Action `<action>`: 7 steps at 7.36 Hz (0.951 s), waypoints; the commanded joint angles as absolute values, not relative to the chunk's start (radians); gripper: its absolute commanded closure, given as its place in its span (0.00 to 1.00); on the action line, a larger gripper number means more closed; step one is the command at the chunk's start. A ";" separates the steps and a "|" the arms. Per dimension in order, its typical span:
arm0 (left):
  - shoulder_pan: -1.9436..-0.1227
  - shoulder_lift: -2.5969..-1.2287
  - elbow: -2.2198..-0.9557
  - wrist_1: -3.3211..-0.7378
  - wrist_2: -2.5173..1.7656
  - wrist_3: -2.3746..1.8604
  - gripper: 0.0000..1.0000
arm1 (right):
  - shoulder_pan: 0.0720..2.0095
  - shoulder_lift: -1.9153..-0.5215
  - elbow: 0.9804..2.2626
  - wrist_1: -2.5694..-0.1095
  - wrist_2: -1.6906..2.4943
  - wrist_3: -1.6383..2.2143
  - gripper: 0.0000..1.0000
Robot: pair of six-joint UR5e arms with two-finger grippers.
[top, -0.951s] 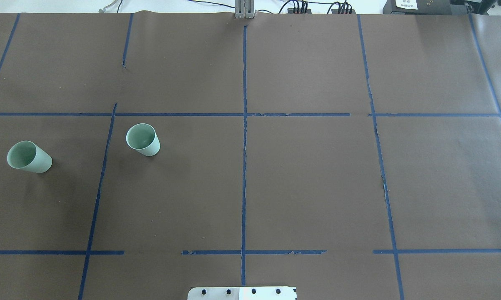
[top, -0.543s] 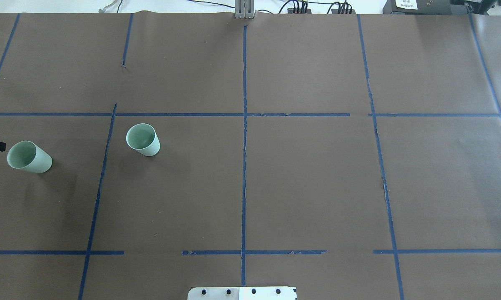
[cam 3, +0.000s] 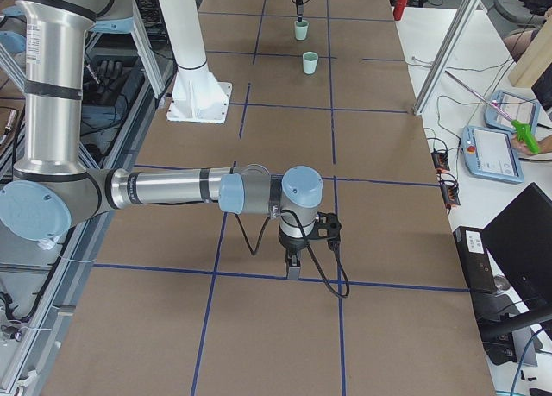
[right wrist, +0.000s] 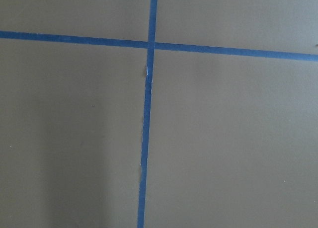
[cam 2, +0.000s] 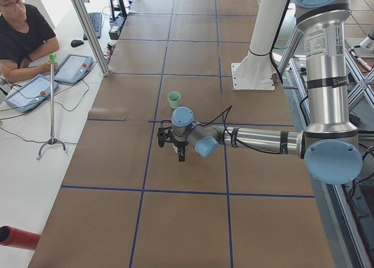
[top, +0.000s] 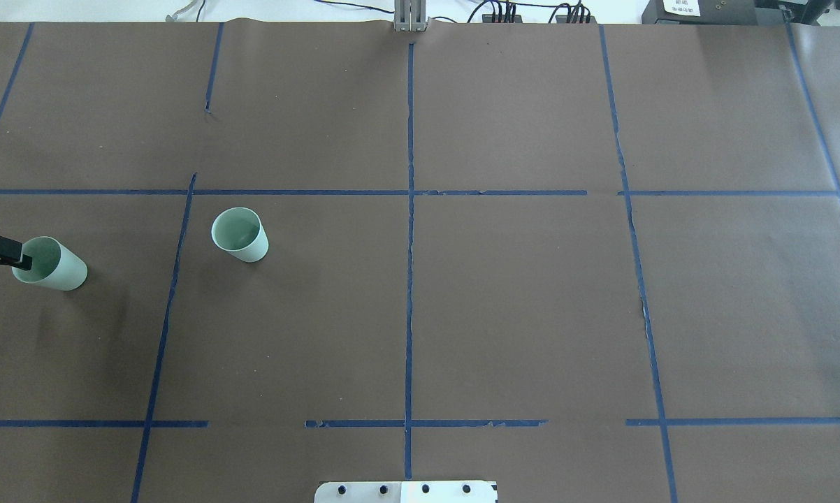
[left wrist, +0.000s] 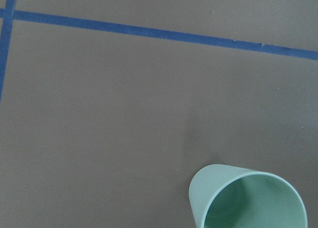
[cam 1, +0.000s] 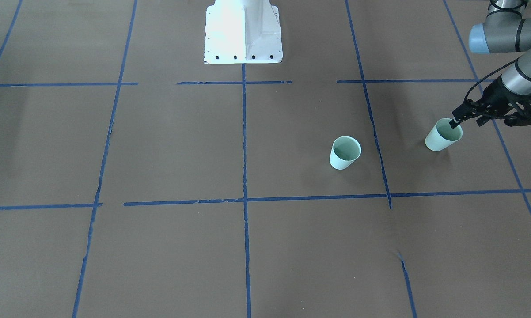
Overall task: Stack cups
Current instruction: 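Lower the left gripper onto the outer pale green cup and grasp it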
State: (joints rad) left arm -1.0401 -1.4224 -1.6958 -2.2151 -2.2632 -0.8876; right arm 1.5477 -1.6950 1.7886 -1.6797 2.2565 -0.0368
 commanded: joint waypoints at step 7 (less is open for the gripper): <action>-1.035 -1.428 -1.768 -2.183 -2.278 -0.890 1.00 | 1.546 -1.695 1.789 -1.680 2.256 -0.037 0.00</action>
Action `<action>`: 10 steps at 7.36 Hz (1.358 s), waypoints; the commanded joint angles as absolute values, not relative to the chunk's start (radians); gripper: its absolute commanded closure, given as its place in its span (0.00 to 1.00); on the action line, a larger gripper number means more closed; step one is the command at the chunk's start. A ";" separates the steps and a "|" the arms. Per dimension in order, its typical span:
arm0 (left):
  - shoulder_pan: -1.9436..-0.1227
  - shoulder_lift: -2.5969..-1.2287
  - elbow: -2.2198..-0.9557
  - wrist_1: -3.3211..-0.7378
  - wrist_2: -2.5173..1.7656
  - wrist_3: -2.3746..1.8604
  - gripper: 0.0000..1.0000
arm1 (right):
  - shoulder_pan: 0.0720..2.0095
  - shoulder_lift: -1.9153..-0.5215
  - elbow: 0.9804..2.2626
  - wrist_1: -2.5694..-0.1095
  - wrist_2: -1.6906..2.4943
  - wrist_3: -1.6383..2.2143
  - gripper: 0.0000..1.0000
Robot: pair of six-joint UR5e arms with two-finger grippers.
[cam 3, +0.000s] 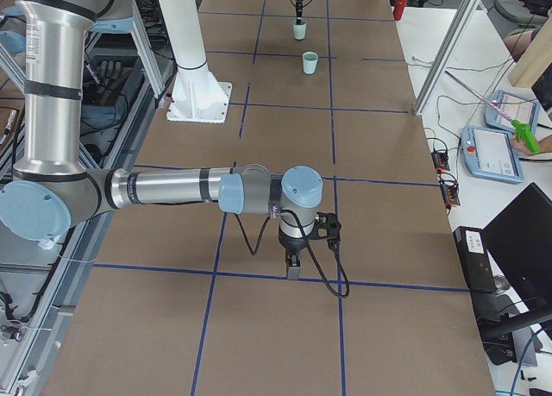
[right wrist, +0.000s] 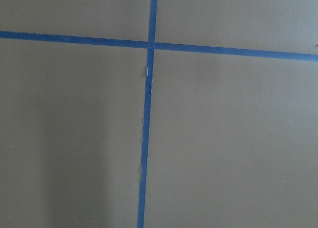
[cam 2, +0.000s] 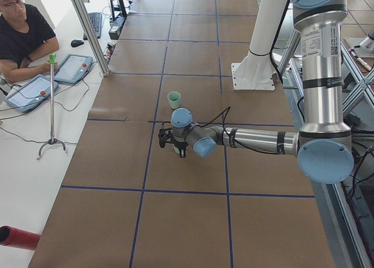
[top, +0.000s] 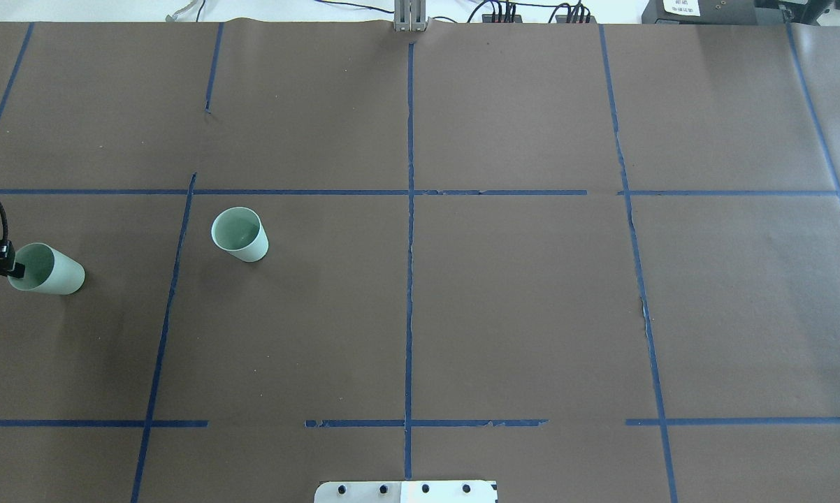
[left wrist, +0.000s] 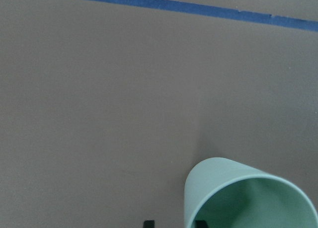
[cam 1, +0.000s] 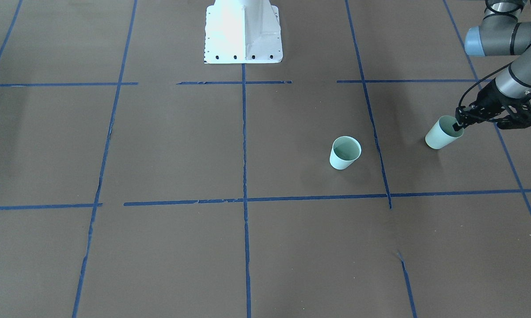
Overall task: Stack cups
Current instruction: 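Lower the left gripper onto the outer pale green cup and grasp it, then lift the held cup and carry it over the other green cup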
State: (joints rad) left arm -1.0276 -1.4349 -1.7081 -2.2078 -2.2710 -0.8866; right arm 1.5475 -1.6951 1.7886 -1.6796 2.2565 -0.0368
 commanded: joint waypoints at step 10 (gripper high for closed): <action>-0.878 -1.920 -1.899 -1.689 -2.225 -1.357 1.00 | 1.548 -1.695 1.789 -1.680 2.256 -0.037 0.00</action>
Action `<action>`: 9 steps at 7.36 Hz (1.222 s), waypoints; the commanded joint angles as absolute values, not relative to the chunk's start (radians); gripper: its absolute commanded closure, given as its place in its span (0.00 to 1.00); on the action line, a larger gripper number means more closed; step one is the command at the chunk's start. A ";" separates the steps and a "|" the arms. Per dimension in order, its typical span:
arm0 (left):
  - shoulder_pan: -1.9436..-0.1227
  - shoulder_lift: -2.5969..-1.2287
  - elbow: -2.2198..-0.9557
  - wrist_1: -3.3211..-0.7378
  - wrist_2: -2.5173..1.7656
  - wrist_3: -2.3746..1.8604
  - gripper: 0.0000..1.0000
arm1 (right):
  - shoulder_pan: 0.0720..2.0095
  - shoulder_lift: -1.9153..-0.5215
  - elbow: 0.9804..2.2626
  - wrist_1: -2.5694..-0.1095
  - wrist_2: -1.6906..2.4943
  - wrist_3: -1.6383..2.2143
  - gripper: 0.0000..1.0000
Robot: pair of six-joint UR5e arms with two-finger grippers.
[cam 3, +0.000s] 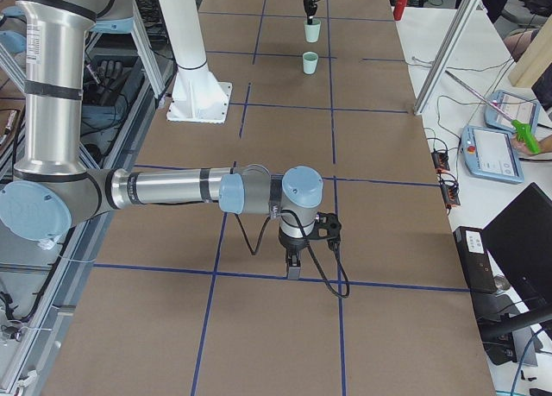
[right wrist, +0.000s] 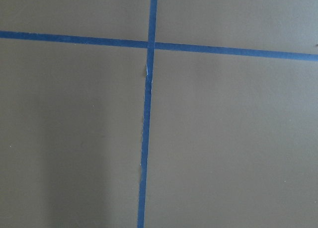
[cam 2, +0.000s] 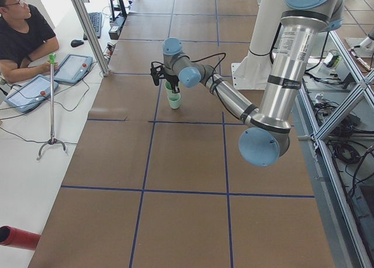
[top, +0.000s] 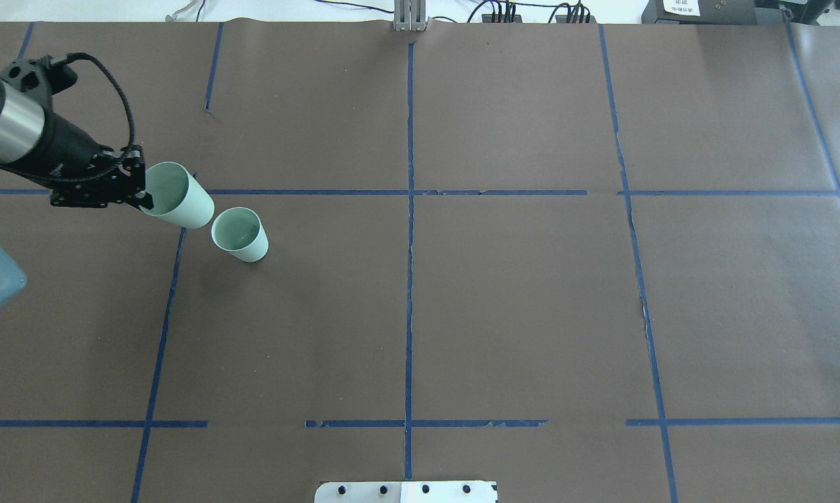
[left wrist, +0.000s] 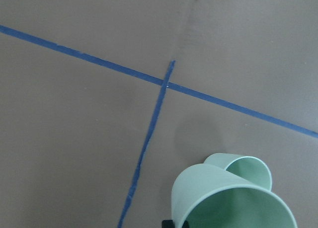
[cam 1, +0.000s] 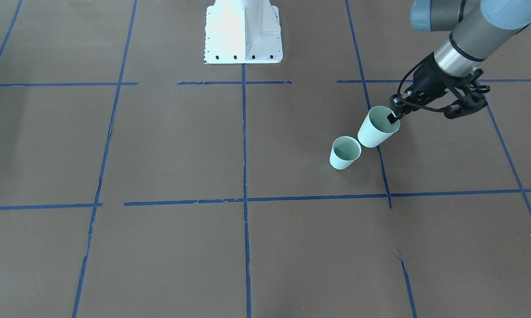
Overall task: Stack cups
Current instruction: 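Lift the held cup and carry it over the other green cup, then lower the held cup into the other cup and open the left gripper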
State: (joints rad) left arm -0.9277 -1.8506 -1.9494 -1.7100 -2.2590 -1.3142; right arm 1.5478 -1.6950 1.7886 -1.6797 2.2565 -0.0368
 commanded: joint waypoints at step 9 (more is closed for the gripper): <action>-0.850 -1.924 -1.876 -1.683 -2.175 -1.358 1.00 | 1.548 -1.695 1.789 -1.680 2.256 -0.037 0.00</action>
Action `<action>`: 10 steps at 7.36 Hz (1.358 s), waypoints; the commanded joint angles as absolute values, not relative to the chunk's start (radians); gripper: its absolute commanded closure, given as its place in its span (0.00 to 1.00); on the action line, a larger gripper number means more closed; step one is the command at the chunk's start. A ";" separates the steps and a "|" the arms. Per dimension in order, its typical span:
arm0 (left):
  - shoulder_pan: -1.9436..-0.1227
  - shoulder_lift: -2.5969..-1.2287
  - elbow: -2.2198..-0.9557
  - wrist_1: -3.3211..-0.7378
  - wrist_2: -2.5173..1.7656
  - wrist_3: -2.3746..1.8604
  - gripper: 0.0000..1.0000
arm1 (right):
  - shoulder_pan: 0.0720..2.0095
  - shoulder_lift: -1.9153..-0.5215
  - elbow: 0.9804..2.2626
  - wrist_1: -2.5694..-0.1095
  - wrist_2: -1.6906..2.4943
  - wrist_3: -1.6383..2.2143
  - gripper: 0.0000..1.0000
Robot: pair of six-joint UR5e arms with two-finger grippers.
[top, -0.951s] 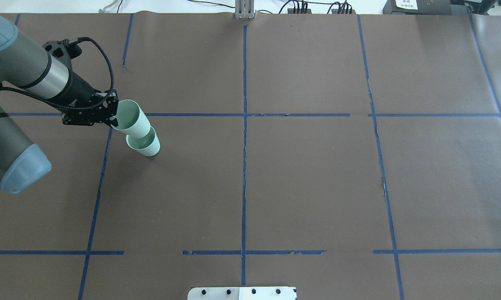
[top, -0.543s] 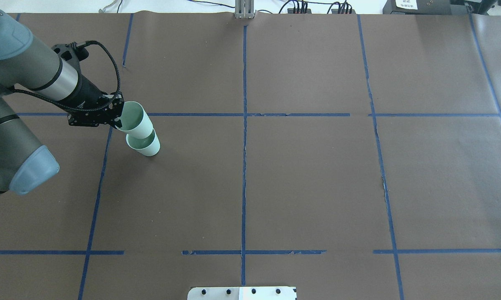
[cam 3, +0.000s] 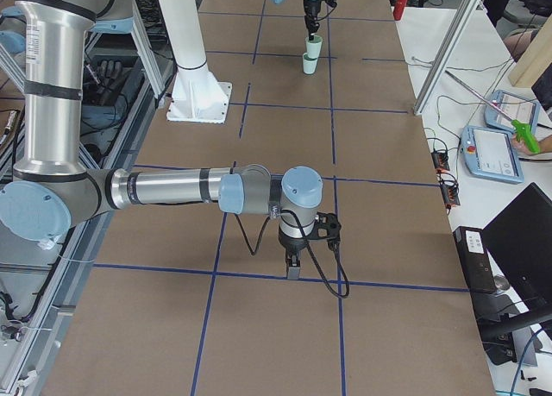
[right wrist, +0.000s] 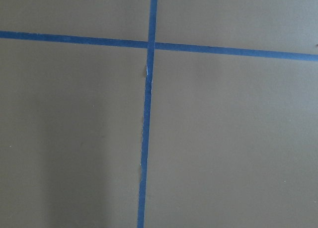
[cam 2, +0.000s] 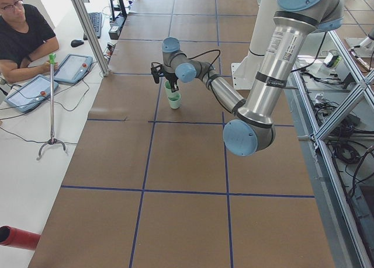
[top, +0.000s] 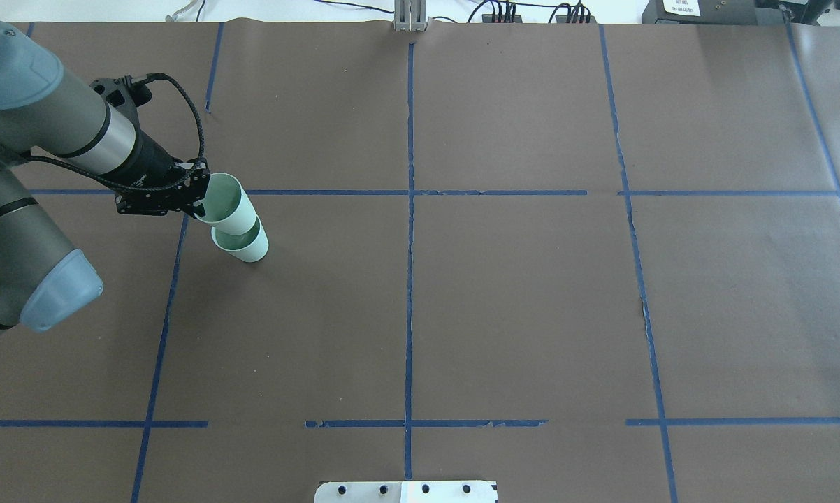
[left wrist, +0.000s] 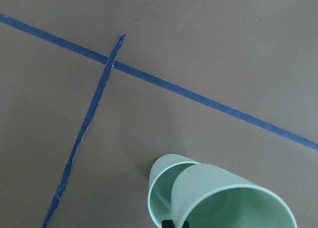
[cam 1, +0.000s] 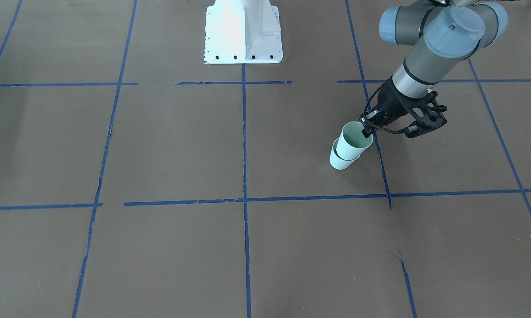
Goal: Stack cups
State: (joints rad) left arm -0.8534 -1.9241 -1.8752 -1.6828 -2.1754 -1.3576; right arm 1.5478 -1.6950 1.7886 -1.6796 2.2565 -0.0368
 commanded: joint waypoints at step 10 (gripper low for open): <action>-0.989 -1.830 -1.913 -1.640 -2.207 -0.858 0.12 | 1.546 -1.695 1.789 -1.678 2.256 -0.037 0.00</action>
State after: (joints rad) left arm -0.9102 -1.8769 -1.9074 -1.6544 -2.1896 -1.0817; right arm 1.5474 -1.6951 1.7886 -1.6794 2.2565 -0.0368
